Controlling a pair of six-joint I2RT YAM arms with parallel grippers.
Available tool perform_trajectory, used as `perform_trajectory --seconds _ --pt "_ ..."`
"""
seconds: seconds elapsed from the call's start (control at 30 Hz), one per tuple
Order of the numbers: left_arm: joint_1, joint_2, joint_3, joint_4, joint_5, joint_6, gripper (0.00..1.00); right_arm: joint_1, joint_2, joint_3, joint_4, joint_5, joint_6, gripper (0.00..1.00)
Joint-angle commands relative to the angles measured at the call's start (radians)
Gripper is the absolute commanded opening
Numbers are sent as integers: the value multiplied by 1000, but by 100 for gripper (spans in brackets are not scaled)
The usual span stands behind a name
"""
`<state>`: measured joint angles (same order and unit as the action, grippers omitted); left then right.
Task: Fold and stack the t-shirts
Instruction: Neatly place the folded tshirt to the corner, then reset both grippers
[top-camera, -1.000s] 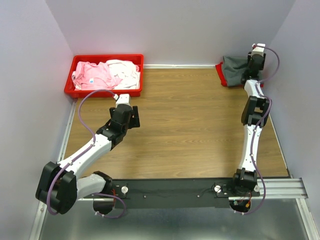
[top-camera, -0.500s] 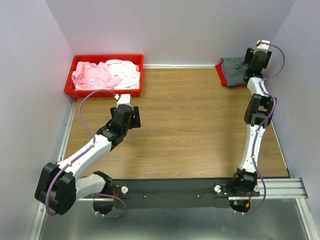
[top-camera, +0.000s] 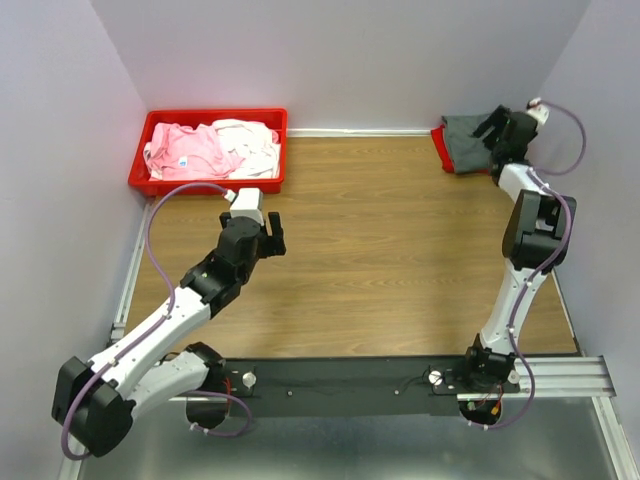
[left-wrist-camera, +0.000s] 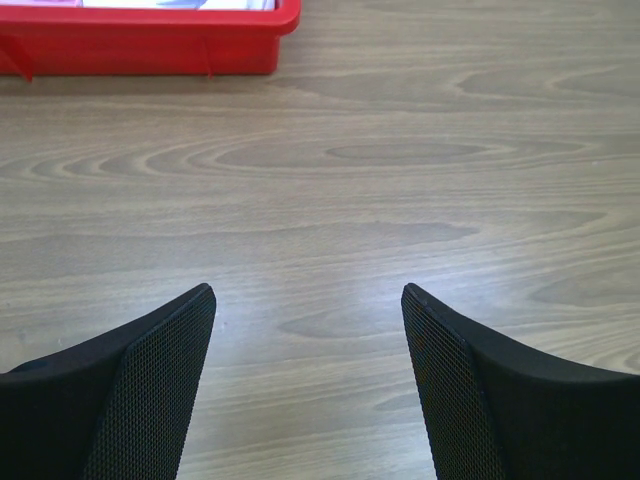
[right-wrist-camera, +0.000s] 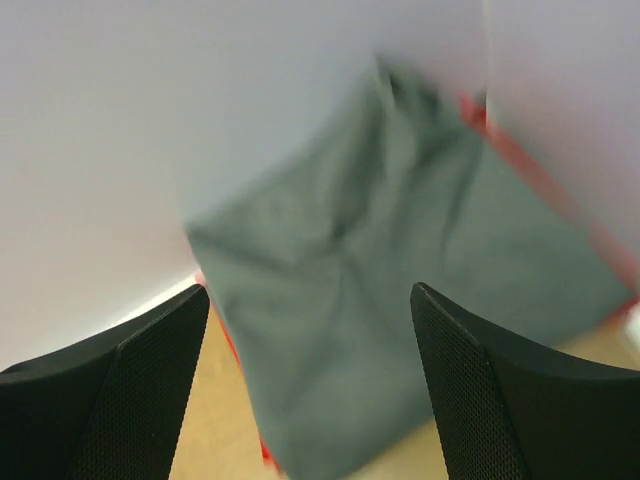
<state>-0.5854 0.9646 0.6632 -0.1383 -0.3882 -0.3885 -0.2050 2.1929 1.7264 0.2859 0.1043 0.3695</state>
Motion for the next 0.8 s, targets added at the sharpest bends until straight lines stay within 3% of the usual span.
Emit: perform_trajectory --seconds 0.0,0.1,0.17,0.33,0.77 --pt "-19 -58 -7 0 -49 3 83 3 -68 -193 45 6 262 89" --pt "-24 -78 -7 0 -54 2 83 -14 -110 -278 73 2 377 91" --pt "-25 -84 -5 2 -54 0 83 -37 -120 -375 189 -28 532 93" --pt "-28 -81 -5 3 -55 4 83 -96 -49 -476 381 -145 738 94" --pt "-28 -55 -4 3 -75 10 83 -112 136 -418 455 -169 1025 93"
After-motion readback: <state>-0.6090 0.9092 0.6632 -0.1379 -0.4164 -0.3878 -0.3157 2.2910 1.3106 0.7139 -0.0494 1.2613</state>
